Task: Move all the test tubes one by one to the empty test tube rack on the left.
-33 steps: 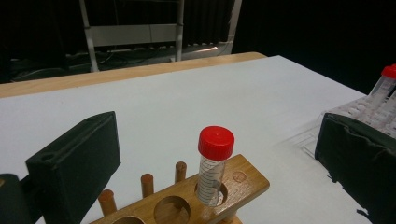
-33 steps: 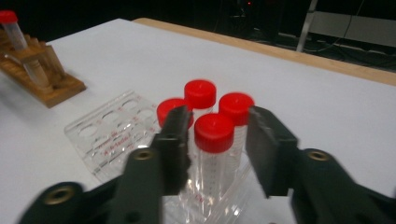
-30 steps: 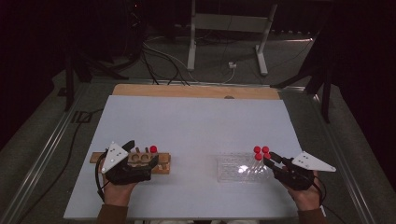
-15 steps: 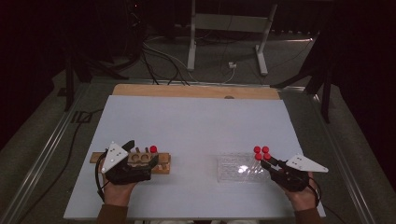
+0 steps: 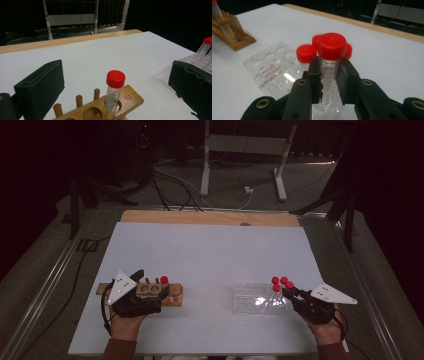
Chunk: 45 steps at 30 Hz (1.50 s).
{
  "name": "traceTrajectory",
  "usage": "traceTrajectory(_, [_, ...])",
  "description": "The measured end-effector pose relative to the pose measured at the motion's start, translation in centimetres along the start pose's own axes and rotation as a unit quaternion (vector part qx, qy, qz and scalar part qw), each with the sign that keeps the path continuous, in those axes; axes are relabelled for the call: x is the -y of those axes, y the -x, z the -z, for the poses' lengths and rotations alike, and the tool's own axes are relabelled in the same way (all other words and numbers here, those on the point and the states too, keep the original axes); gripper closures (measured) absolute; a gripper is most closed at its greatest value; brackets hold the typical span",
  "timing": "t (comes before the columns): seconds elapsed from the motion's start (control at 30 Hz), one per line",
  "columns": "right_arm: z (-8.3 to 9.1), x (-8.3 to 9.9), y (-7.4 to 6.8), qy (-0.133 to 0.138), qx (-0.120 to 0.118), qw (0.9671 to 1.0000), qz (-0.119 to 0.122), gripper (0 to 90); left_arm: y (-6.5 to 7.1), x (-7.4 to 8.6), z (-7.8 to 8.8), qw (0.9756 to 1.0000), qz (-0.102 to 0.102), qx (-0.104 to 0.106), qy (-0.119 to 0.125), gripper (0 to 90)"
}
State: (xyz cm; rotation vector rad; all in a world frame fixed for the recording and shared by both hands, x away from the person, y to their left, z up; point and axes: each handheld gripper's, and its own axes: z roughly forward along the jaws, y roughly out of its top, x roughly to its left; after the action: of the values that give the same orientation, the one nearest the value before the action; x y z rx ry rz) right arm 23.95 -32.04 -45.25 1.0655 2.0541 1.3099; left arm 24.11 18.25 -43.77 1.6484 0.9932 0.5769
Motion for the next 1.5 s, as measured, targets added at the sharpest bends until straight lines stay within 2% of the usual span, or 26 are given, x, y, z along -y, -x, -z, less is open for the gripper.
traceTrajectory(0.43, [1.7, -2.9, 0.0, 0.016, -0.001, 0.9998, 0.008, 74.7, 0.6, -0.7, -0.1, 0.9999, -0.006, 0.006, 0.005, 1.2])
traceTrajectory(0.9, [2.5, -3.6, -1.1, 0.006, -0.030, 0.9992, 0.026, 74.7, 1.8, -1.6, -0.4, 0.9997, -0.014, 0.020, 0.011, 1.2])
traceTrajectory(1.17, [2.0, -4.1, -2.2, 0.007, -0.055, 0.9980, 0.030, 74.7, 2.5, -1.8, -0.9, 0.9994, -0.018, 0.028, 0.009, 1.2])
traceTrajectory(1.5, [0.3, -5.3, -4.1, 0.015, -0.084, 0.9956, 0.039, 74.6, 3.5, -2.0, -1.8, 0.9990, -0.024, 0.038, 0.006, 1.5])
